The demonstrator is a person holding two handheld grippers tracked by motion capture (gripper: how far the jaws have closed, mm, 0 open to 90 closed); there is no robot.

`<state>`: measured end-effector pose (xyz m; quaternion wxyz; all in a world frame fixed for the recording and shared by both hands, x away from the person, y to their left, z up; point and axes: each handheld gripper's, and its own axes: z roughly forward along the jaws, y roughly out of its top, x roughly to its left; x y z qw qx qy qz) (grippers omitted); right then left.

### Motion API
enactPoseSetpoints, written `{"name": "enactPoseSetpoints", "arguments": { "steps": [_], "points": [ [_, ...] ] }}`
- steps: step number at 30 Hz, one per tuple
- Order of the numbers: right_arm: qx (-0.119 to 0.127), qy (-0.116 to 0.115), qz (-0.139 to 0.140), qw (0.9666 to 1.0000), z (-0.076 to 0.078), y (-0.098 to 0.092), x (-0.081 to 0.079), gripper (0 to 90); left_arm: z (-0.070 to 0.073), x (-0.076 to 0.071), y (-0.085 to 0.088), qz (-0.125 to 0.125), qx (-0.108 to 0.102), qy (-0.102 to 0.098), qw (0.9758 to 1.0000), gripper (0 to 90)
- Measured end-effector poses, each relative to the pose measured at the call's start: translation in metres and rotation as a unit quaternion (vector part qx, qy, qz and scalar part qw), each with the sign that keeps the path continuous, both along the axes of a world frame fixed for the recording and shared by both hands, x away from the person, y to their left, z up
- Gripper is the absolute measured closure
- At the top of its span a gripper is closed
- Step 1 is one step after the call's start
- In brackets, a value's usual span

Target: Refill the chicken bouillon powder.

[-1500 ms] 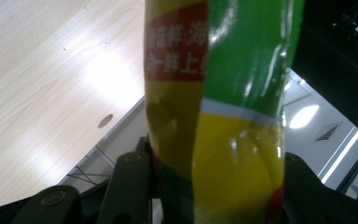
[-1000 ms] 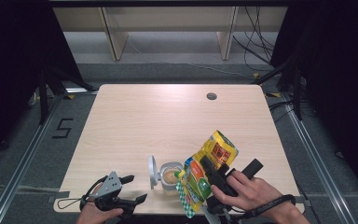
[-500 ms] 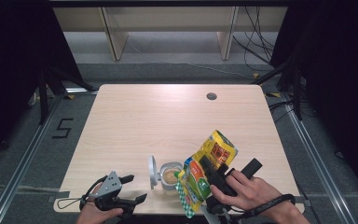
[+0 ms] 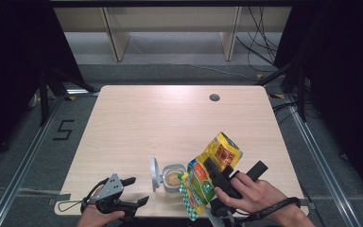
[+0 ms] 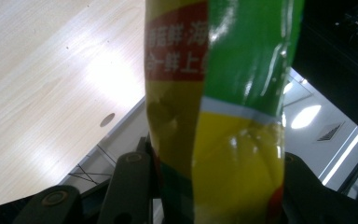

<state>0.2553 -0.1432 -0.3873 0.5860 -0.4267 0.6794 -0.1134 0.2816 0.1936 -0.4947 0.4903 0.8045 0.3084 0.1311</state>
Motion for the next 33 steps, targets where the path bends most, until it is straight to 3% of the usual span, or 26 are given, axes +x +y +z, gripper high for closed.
{"name": "enactPoseSetpoints", "arguments": {
  "steps": [7,8,10,18,22,33],
  "points": [
    [0.025,0.011,-0.012,0.9996,-0.0036,-0.0063,0.0011,65.6,-0.0002,-0.0003,0.0000,0.003,0.003,0.003,1.0000,17.8],
    [0.026,0.007,-0.010,0.9996,-0.0047,-0.0073,0.0008,65.6,-0.0012,-0.0007,-0.0009,0.005,-0.006,0.013,0.9999,17.8],
    [0.031,0.012,-0.009,0.9994,-0.0058,-0.0085,0.0006,65.7,-0.0008,0.0003,-0.0003,-0.002,0.002,0.003,1.0000,17.8],
    [0.027,0.008,-0.010,0.9996,-0.0028,-0.0065,-0.0015,65.7,-0.0009,0.0003,-0.0003,-0.002,0.002,0.003,1.0000,17.8],
    [0.008,0.003,-0.005,1.0000,-0.0025,-0.0034,-0.0012,65.7,-0.0007,0.0002,-0.0003,-0.001,0.001,0.002,1.0000,17.8],
    [0.017,0.005,-0.006,0.9998,-0.0025,-0.0039,-0.0013,65.7,-0.0003,-0.0002,-0.0001,0.002,0.003,0.002,1.0000,17.8]
  ]
}}
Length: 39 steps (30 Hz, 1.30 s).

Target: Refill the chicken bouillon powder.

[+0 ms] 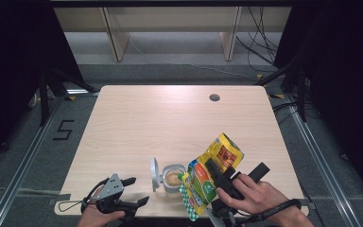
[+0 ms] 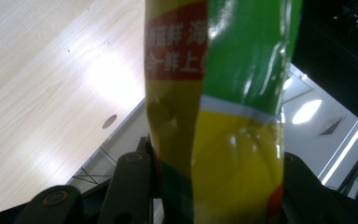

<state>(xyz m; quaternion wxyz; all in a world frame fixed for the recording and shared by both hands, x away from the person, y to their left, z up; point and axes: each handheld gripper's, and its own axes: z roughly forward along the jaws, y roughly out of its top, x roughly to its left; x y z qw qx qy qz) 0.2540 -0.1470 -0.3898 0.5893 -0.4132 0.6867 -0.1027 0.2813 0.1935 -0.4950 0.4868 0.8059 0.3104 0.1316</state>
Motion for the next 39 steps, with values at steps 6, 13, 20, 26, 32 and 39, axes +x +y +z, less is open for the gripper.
{"name": "enactPoseSetpoints", "arguments": {
  "steps": [6,13,20,26,32,39],
  "points": [
    [0.016,0.004,-0.002,0.9999,-0.003,-0.005,0.000,65.8,0.000,0.000,0.000,-0.001,-0.003,0.000,1.0000,17.8],
    [0.124,0.033,-0.027,0.9914,-0.021,-0.021,-0.001,65.9,0.000,-0.001,-0.001,0.008,-0.009,0.007,0.9999,17.8],
    [0.206,0.068,-0.038,0.9754,-0.041,-0.028,0.000,66.0,-0.001,0.001,0.000,0.001,-0.003,0.001,1.0000,17.8],
    [0.278,0.103,-0.049,0.9536,-0.050,-0.033,0.000,66.2,-0.001,0.001,0.000,0.001,-0.001,0.001,1.0000,17.8],
    [0.341,0.173,-0.046,0.9227,-0.059,-0.041,0.008,67.1,-0.001,0.001,0.000,0.001,0.000,0.001,1.0000,17.8],
    [0.399,0.247,-0.050,0.8816,-0.067,-0.047,0.017,68.1,0.000,0.000,0.000,-0.003,-0.001,-0.002,1.0000,17.8]
  ]
}}
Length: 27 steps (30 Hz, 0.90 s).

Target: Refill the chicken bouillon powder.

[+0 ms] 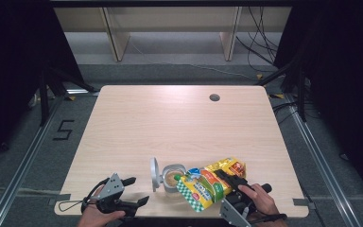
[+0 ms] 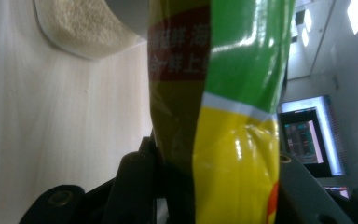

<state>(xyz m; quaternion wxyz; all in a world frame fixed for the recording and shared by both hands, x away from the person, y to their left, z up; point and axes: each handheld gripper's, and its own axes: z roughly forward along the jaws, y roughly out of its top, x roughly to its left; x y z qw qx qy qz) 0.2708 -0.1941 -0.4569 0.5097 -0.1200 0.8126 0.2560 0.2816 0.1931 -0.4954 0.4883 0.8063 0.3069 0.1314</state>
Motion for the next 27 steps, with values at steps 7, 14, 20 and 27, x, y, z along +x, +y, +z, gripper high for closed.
{"name": "enactPoseSetpoints", "arguments": {
  "steps": [7,14,20,27],
  "points": [
    [0.091,0.077,0.005,0.9929,-0.002,-0.009,0.009,70.2,0.001,-0.001,0.000,0.005,-0.011,0.008,0.9999,17.8],
    [0.097,0.104,0.007,0.9898,-0.011,-0.010,0.011,72.1,0.002,0.001,0.003,0.000,0.011,-0.005,0.9999,17.8],
    [0.121,0.133,0.001,0.9836,-0.013,-0.012,0.009,72.4,0.002,0.000,0.002,0.004,0.001,-0.004,1.0000,17.8],
    [0.152,0.148,0.000,0.9773,-0.011,-0.018,0.019,72.6,0.002,0.001,0.003,0.000,0.011,-0.006,0.9999,17.8]
  ]
}}
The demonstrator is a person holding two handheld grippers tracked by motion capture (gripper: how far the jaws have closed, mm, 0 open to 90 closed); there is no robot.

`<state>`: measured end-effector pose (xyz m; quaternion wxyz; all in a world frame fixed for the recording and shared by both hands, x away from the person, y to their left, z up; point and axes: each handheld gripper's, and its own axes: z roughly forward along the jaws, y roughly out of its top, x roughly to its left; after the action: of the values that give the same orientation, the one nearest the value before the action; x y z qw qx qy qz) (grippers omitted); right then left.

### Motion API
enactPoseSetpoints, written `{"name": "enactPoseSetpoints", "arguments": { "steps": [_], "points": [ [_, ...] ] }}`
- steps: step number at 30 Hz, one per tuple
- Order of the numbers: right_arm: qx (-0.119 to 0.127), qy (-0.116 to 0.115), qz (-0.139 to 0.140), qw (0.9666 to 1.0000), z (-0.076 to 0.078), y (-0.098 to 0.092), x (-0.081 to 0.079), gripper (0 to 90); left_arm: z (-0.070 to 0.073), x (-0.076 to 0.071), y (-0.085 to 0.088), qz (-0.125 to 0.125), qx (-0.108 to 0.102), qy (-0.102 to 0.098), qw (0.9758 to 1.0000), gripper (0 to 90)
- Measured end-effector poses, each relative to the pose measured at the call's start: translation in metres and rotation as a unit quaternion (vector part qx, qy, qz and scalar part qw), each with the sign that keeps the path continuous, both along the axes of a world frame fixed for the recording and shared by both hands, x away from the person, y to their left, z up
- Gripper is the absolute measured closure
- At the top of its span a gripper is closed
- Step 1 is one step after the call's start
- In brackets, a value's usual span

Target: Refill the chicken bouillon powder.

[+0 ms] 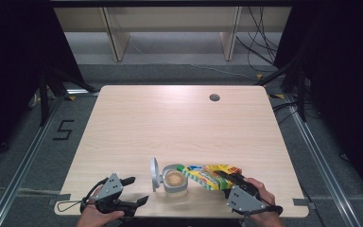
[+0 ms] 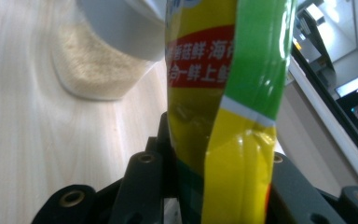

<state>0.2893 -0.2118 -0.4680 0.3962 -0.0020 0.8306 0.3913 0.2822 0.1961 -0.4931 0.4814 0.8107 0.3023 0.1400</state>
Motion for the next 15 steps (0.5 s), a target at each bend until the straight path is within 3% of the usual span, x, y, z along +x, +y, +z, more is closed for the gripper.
{"name": "enactPoseSetpoints", "arguments": {
  "steps": [2,3,8,10,15],
  "points": [
    [0.015,0.005,-0.009,0.9998,0.001,-0.003,0.006,72.7,-0.001,-0.001,-0.002,0.003,-0.016,0.008,0.9998,17.8],
    [0.034,0.019,-0.013,0.9991,0.001,-0.003,0.009,72.7,-0.002,-0.001,-0.003,0.007,-0.023,0.016,0.9996,17.8],
    [0.088,0.047,-0.036,0.9943,-0.001,-0.008,0.033,73.3,-0.001,0.000,-0.002,0.000,-0.011,0.003,0.9999,17.8],
    [0.116,0.066,-0.046,0.9900,-0.003,-0.009,0.044,73.4,-0.002,-0.002,-0.004,0.011,-0.024,0.016,0.9995,17.8],
    [0.143,0.077,-0.062,0.9848,-0.008,-0.011,0.069,74.4,-0.001,0.000,-0.002,0.005,-0.019,0.008,0.9998,17.8]
  ]
}}
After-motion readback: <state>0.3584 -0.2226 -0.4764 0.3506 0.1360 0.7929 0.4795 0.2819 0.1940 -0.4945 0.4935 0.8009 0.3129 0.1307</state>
